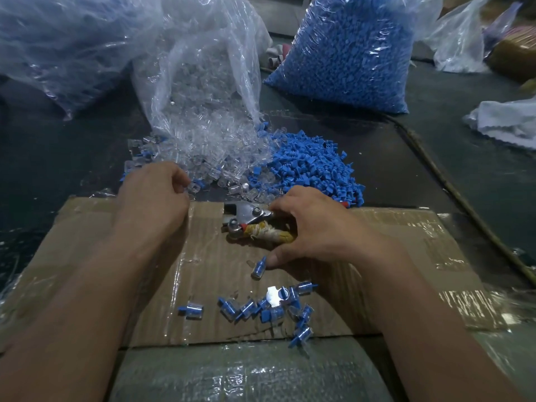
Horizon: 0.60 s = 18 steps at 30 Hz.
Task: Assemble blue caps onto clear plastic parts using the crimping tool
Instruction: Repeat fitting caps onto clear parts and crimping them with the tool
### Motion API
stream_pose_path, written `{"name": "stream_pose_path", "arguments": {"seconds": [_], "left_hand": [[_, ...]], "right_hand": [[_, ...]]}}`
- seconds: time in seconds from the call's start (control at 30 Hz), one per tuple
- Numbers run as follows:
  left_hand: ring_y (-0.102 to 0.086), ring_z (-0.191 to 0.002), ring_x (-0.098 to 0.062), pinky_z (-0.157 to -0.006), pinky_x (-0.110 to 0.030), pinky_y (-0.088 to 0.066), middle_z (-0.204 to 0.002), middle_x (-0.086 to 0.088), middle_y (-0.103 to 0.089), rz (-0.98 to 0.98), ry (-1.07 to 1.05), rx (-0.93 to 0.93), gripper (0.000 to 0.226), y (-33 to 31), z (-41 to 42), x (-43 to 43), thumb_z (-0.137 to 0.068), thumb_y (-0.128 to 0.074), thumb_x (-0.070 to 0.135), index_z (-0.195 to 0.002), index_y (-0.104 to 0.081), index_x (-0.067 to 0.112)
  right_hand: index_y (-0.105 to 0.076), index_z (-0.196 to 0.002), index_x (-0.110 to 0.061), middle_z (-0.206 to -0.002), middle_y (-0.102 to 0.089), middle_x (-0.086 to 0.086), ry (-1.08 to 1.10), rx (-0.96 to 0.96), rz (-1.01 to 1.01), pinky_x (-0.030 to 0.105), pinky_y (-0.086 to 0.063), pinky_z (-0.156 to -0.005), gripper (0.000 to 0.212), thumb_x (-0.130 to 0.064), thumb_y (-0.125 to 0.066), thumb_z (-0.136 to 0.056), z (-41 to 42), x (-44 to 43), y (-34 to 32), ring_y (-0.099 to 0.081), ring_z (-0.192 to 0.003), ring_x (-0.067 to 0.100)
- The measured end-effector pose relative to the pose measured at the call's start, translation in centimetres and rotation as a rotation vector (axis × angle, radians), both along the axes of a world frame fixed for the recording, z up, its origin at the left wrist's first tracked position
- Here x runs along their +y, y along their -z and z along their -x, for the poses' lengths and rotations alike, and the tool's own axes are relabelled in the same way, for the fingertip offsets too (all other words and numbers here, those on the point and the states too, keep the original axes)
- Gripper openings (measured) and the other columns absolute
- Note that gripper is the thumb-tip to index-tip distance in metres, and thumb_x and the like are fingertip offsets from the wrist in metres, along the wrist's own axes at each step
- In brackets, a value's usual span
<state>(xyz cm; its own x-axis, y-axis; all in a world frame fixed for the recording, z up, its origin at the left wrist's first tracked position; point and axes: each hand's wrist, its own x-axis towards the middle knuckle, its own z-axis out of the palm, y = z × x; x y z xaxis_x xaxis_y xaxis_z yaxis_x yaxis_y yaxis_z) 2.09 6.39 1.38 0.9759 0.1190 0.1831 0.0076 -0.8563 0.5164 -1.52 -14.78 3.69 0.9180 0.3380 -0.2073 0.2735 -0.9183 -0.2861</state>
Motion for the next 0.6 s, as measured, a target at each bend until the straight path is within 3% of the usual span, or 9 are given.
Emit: {"name": "stream_pose_path", "arguments": {"seconds": [0.13, 0.23, 0.33, 0.43, 0.6], "left_hand": [[-0.057, -0.094, -0.027, -0.076, -0.031, -0.037, -0.082, 0.0, -0.058, -0.028, 0.014, 0.013, 0.015, 0.0, 0.0, -0.1, -0.079, -0.067, 0.011, -0.092, -0.066, 0.018], [-0.057, -0.091, -0.026, -0.074, -0.032, -0.037, -0.083, 0.0, -0.061, -0.05, 0.026, 0.01, 0.009, -0.1, 0.0, 0.0, -0.08, -0.067, 0.019, -0.08, -0.063, 0.027], [-0.057, -0.093, -0.028, -0.075, -0.034, -0.038, -0.09, -0.003, -0.064, -0.054, 0.021, 0.0, 0.014, 0.0, -0.1, 0.0, -0.083, -0.065, 0.02, -0.074, -0.059, 0.029], [-0.054, -0.092, -0.026, -0.074, -0.033, -0.035, -0.091, -0.004, -0.062, -0.017, 0.037, -0.017, 0.014, 0.3, -0.2, -0.2, -0.085, -0.062, 0.018, -0.074, -0.058, 0.026], [-0.049, -0.082, -0.02, -0.073, -0.029, -0.028, -0.082, 0.003, -0.056, 0.105, 0.03, -0.092, 0.011, 0.0, -0.2, -0.4, -0.087, -0.058, 0.016, -0.077, -0.056, 0.021]], "right_hand": [[-0.046, -0.129, -0.029, -0.101, -0.04, -0.013, 0.008, 0.068, -0.067, 0.026, -0.034, -0.078, 0.082, -0.063, -0.071, -0.059, 0.1, -0.5, -0.4, -0.038, -0.097, 0.007], [-0.054, -0.122, -0.029, -0.092, -0.044, -0.021, 0.048, 0.071, -0.155, 0.02, -0.036, -0.07, 0.066, -0.063, -0.064, -0.065, 0.1, -0.7, -0.8, -0.044, -0.086, -0.001], [-0.063, -0.102, -0.027, -0.084, -0.051, -0.022, 0.155, -0.05, -0.285, 0.017, -0.039, -0.069, 0.041, -0.055, -0.062, -0.073, 0.0, -1.1, -1.0, -0.05, -0.082, -0.003], [-0.06, -0.082, -0.029, -0.078, -0.058, -0.018, 0.307, -0.224, -0.372, 0.015, -0.039, -0.064, 0.012, -0.041, -0.062, -0.082, -0.4, -2.0, -1.1, -0.054, -0.075, -0.002], [-0.056, -0.072, -0.03, -0.068, -0.054, -0.02, 0.491, -0.339, -0.358, 0.024, -0.041, -0.065, 0.015, -0.032, -0.06, -0.087, -1.2, -3.4, -0.3, -0.052, -0.067, -0.002]]}}
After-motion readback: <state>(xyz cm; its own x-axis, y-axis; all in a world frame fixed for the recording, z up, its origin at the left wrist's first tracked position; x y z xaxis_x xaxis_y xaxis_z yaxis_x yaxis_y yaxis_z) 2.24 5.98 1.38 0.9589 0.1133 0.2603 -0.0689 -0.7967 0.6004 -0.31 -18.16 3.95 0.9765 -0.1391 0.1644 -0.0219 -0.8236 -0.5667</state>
